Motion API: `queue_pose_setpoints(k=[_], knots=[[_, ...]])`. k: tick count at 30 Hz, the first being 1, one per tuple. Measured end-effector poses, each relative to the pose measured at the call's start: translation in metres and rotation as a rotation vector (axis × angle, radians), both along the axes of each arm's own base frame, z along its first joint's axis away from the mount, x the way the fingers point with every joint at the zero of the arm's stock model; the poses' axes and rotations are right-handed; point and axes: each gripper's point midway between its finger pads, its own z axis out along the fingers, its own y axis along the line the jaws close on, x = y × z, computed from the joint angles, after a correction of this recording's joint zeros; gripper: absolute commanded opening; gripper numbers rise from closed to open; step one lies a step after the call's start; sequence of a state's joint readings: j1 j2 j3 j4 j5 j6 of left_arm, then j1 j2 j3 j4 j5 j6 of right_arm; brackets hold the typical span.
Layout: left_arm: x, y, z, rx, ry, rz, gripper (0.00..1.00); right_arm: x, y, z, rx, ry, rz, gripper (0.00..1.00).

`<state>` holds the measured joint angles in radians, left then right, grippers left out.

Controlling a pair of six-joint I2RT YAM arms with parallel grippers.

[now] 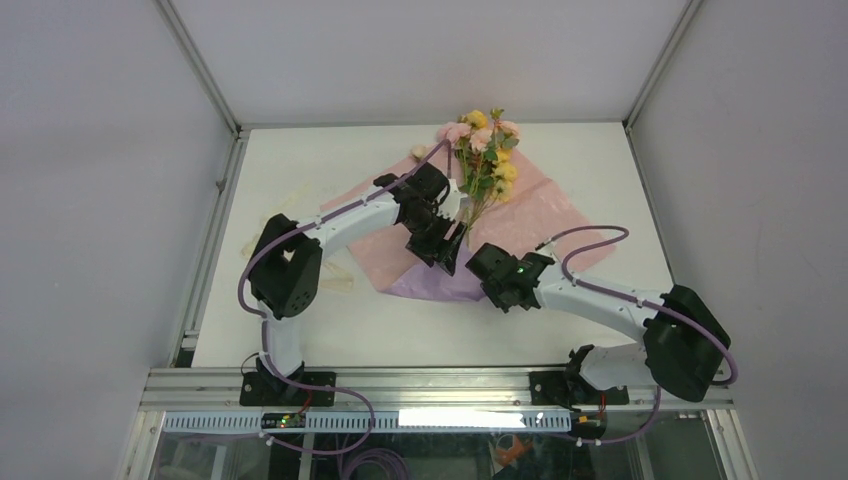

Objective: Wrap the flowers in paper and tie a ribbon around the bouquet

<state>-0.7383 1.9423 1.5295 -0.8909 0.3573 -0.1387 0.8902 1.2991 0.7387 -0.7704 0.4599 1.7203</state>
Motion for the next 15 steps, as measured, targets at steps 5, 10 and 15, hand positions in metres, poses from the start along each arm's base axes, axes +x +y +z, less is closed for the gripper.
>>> queue_pose_setpoints(k=[5,10,15], knots=[[-0.004,-0.013,0.012,-0.083,0.021,-0.066,0.64,0.007,-0.001,0.014,-0.059,-0.023,0.051,0.0],[0.006,-0.014,-0.01,-0.039,0.031,-0.07,0.59,0.01,-0.006,0.025,-0.175,-0.021,0.131,0.0],[0.025,-0.013,-0.037,0.031,0.012,-0.058,0.58,0.015,0.002,0.043,-0.295,-0.044,0.26,0.0]])
